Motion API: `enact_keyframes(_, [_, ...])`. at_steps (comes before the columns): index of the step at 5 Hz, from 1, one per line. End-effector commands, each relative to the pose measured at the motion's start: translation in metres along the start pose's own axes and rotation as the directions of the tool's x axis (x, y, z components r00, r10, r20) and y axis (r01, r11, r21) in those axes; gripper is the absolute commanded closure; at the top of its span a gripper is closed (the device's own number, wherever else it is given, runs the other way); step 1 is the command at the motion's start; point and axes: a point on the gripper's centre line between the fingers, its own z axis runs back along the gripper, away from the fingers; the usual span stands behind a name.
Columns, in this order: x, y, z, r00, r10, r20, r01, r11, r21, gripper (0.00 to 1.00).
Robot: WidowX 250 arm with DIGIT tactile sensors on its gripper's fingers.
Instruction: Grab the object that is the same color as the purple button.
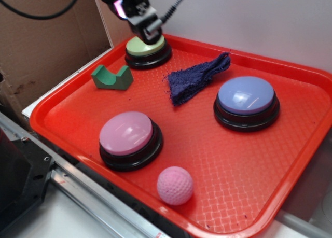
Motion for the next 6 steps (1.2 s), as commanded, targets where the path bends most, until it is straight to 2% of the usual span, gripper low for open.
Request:
enact_keyframes(1, [0.036, 0.004, -0.053, 0.998, 0.045, 0.037, -0.044, 0.999, -0.018, 0.00])
enact_keyframes(3, [0.043, 0.016, -0.091, 0.997, 0.082, 0.004, -0.082, 0.996, -0.041, 0.00])
enact_keyframes(5, [0.043, 0.012, -0.114, 0.998, 0.047, -0.043, -0.050, 0.996, -0.073, 0.00])
enact_keyframes(6, [0.042, 0.010, -0.119, 0.996, 0.055, -0.068, -0.059, 0.996, -0.063, 0.00])
